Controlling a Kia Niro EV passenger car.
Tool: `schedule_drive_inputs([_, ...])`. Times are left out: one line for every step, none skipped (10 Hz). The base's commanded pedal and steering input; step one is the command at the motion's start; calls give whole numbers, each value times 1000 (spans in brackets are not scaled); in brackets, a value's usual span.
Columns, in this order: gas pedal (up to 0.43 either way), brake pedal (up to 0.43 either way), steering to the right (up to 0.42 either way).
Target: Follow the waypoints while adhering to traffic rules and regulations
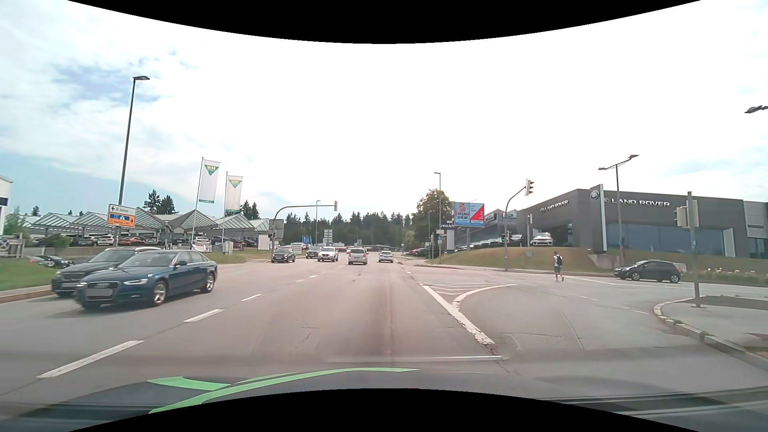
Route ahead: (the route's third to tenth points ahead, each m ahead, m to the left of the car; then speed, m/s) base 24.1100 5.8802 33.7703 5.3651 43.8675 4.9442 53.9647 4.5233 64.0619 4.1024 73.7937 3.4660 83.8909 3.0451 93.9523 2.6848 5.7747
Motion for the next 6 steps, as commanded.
schedule_drive_inputs([220,0,-5])
schedule_drive_inputs([220,0,-5])
schedule_drive_inputs([220,0,-5])
schedule_drive_inputs([220,0,-4])
schedule_drive_inputs([220,0,-4])
schedule_drive_inputs([220,0,-2])
